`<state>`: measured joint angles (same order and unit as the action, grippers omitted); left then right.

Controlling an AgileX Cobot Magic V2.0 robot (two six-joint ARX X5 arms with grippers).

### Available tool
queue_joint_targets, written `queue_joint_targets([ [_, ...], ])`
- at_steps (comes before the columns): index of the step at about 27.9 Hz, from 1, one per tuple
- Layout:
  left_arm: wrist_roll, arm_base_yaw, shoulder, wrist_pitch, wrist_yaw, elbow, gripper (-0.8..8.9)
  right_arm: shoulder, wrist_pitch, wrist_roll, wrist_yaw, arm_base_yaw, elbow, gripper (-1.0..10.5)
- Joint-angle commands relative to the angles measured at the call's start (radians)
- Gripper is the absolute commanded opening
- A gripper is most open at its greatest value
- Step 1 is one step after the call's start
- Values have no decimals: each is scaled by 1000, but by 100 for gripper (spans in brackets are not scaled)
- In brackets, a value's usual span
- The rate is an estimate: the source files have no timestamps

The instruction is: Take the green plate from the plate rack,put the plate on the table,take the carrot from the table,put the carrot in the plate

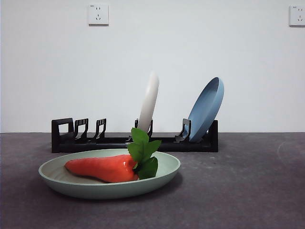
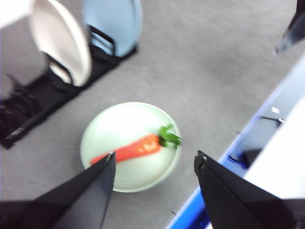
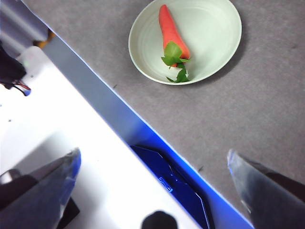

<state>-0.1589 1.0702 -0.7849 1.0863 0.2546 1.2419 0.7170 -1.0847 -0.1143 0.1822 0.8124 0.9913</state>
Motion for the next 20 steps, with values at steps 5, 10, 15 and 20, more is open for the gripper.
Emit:
queue_joint_targets([
  [5, -7, 3, 2, 23, -22, -1, -6, -72, -25, -27, -1, 2, -4, 4],
  [10, -7, 3, 2, 23, -51, -1, -8, -79, -24, -27, -1, 2, -4, -7],
  [15, -6, 3, 2, 23, -49, -1, -4, -79, -24, -27, -1, 2, -4, 1],
  [20, -6, 3, 2, 23, -48, -1, -4, -79, -24, -27, -2, 2, -4, 1],
])
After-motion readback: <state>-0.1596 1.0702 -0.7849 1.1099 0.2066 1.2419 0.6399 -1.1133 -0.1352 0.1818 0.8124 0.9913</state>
